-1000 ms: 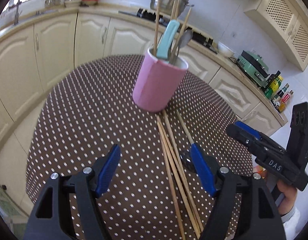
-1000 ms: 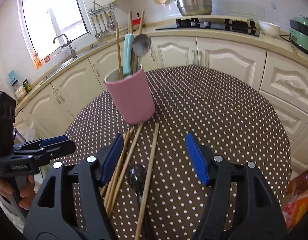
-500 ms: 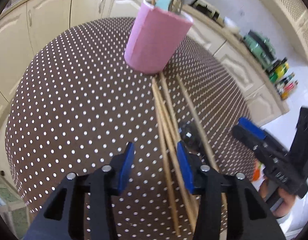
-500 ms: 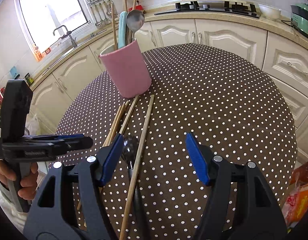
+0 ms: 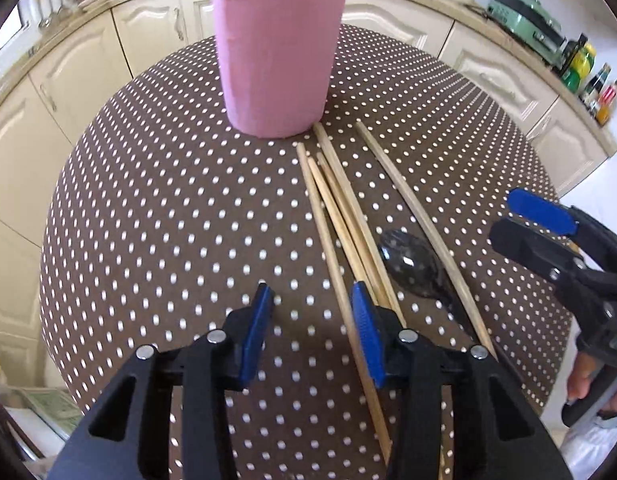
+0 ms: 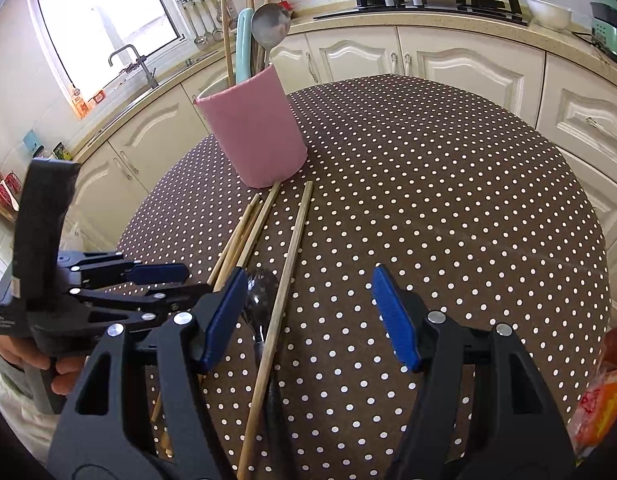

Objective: Organize utensils
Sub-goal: 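Lower both grippers toward the loose chopsticks beside the pink cup, then grasp a chopstick with the left gripper while the right grasps another chopstick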

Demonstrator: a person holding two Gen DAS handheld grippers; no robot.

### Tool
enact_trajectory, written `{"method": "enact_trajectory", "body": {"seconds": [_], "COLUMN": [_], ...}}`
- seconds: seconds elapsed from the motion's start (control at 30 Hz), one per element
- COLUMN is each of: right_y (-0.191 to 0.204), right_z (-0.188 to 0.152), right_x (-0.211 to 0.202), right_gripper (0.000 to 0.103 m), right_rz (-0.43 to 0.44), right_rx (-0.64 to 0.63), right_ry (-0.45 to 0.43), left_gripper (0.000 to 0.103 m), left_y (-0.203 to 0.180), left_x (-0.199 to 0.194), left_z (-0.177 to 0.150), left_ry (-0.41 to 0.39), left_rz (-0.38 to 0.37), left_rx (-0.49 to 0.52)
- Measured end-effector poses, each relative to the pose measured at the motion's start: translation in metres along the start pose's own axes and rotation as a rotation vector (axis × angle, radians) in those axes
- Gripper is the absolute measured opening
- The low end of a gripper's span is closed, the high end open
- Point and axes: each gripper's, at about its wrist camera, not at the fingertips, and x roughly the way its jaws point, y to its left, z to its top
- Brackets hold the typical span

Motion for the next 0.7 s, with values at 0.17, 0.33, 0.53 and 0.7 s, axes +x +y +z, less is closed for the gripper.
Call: {"method": "enact_trajectory", "body": {"seconds": [0.17,0.33,0.53,0.7], "right_y": [-0.002,0.000,0.006,0.019], "right_z": [0.006,0.021,0.035,0.042], "right_x": [0.004,0.024,0.049,0.064], "right_gripper": [0.064,0.064,0.064,0.059], "right_rz": [-0.016,-0.016,-0.039,-0.085], "right_rx": [-0.009,-0.028,-0.044,-0.088], "right_ry": [0.030,0.130,0.234,0.307], "left_gripper": [0.040,0.009,0.005,0.005], "left_y": [-0.013,-0.008,0.004,0.013], "left_x": [0.010,0.017,0.015,0.006], "left_z": [0.025,0.045,0.044,0.031], "left_ry": [0.026,0.013,-0.030,-0.071], "left_rz": [0.039,0.036,-0.010,-0.058], "left_rx": [0.036,0.007,-0.073,-0.142]}}
